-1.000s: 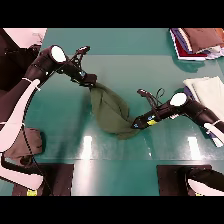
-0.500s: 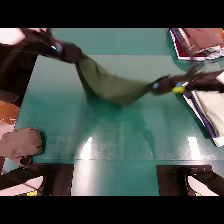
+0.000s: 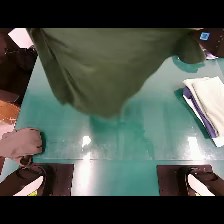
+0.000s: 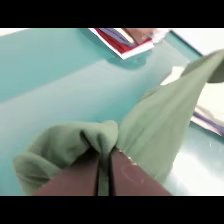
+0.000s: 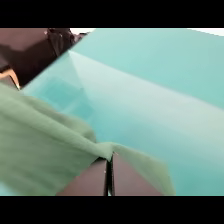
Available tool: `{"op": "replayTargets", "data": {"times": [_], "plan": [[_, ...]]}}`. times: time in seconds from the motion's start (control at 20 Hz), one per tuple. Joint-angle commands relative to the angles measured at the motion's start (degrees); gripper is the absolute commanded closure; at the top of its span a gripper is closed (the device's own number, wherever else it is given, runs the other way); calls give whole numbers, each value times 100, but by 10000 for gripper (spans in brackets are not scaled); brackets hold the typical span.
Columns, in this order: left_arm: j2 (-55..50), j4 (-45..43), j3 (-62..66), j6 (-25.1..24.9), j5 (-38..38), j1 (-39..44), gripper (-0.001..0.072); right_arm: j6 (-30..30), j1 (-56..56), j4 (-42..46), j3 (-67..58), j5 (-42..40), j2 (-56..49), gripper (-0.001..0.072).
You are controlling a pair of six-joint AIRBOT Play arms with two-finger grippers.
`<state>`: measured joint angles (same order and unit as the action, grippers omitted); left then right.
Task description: Fold the shirts.
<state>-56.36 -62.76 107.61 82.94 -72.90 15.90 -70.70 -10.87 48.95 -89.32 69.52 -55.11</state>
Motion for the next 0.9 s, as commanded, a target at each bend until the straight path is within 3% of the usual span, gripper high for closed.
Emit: {"op": "replayTargets", "data": {"times": [0.0,0.25,0.5,0.55,0.6,0.65,0.85], "plan": [[-133,160,-345,-87,-588,-4,677,-693,-225,680,-17,953,-396,695],[-750,236,-2780,-315,-511,413,676,-684,-586,1196,1167,1233,-1370,695],[-1471,251,-4750,-400,542,1029,672,-684,-313,1255,1622,1196,-1862,695],[-1569,278,-4852,-411,590,1043,532,-684,-243,1257,1615,1185,-1858,695],[-1628,273,-4868,-437,599,1040,271,-684,-168,1255,1613,1163,-1823,695],[-1617,282,-4846,-533,597,1040,146,-684,-70,1255,1613,1150,-1764,695],[-1585,260,-3921,-691,94,785,143,-684,243,1257,1613,1145,-1515,695]]}}
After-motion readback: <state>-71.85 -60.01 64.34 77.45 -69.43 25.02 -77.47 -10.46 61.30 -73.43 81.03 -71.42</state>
